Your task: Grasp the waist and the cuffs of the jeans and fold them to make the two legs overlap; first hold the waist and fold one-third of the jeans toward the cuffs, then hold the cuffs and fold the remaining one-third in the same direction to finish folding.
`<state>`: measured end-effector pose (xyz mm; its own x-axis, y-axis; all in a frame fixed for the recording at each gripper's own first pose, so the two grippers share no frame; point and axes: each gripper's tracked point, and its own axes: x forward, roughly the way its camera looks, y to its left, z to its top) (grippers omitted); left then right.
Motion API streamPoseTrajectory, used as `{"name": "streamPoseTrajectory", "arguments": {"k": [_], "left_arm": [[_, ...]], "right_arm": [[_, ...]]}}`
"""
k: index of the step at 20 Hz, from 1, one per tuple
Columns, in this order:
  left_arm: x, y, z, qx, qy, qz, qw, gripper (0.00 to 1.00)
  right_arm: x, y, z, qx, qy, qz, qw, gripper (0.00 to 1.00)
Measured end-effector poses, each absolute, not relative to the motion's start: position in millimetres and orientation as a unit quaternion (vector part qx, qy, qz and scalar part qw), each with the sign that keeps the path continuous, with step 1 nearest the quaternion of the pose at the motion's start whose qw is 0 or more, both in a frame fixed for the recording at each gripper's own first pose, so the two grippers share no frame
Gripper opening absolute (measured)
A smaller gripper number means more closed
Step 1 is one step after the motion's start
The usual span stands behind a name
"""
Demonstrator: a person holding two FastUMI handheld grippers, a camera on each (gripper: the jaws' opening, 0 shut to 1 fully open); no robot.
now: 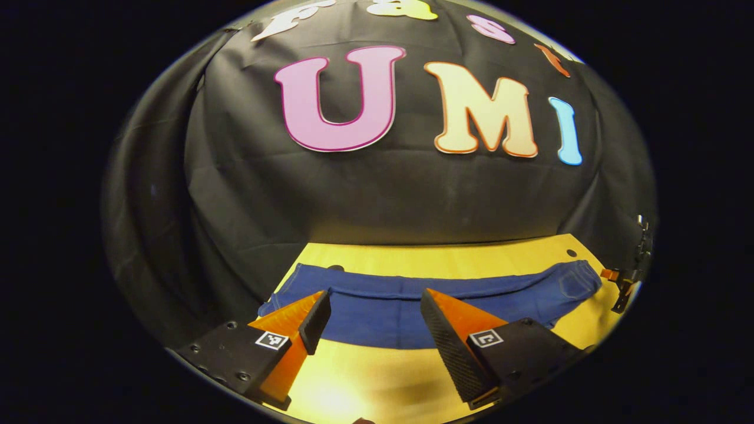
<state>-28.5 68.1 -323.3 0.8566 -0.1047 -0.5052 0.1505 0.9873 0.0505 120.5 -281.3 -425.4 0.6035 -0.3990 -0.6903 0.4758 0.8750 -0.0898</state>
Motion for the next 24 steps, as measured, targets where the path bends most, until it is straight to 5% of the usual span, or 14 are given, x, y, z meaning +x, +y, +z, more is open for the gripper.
{"name": "streamPoseTrajectory", "arguments": {"k": [6, 12, 24], "left_arm": [[-23.4, 72.4, -320.1, 0.033, 0.274, -0.059, 0.959, 0.96], [-17.5, 72.4, -310.0, 0.016, 0.28, -0.043, 0.959, 0.96], [-11.6, 72.1, -310.3, 0.005, 0.282, -0.03, 0.959, 0.96]], "right_arm": [[112.6, -279.1, -460.1, 0.137, 0.419, -0.232, 0.867, 0.99], [122.3, -277.6, -471.6, 0.154, 0.411, -0.224, 0.87, 0.12], [125.5, -275.0, -439.2, 0.074, 0.396, -0.248, 0.881, 0.07]]}}
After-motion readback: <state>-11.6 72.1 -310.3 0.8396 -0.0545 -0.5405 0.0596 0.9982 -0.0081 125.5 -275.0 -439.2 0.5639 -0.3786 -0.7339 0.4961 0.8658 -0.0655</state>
